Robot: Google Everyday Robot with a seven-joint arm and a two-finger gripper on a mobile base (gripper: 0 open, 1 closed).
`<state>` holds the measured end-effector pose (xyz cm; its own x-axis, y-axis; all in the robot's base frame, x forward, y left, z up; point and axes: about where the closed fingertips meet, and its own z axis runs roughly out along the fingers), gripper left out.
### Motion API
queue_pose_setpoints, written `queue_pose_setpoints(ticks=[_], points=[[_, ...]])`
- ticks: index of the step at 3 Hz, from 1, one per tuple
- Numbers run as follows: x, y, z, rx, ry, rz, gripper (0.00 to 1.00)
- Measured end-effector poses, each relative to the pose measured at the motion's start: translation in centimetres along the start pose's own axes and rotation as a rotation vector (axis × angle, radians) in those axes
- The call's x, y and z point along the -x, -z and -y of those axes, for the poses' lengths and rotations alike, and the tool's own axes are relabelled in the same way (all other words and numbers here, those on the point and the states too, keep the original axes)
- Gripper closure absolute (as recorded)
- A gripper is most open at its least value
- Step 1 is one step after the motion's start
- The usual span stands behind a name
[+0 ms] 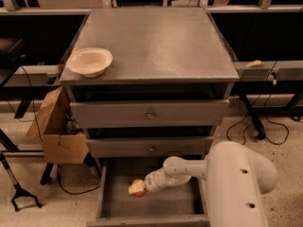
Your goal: Place apple into bottom drawer
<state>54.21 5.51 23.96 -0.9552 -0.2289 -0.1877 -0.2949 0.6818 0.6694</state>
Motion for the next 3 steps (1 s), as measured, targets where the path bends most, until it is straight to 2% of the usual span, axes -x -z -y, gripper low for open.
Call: queue_pose_setpoints(ticks=[1, 2, 3], points=[[0.1, -3.5, 0.9, 0.025, -0.028, -0.049, 0.99], [-0.2, -5.6, 1.6, 0.045, -0.056, -0.076, 0.80], [-0.6, -6.9, 2.0, 0.059, -0.069, -0.093, 0.57]])
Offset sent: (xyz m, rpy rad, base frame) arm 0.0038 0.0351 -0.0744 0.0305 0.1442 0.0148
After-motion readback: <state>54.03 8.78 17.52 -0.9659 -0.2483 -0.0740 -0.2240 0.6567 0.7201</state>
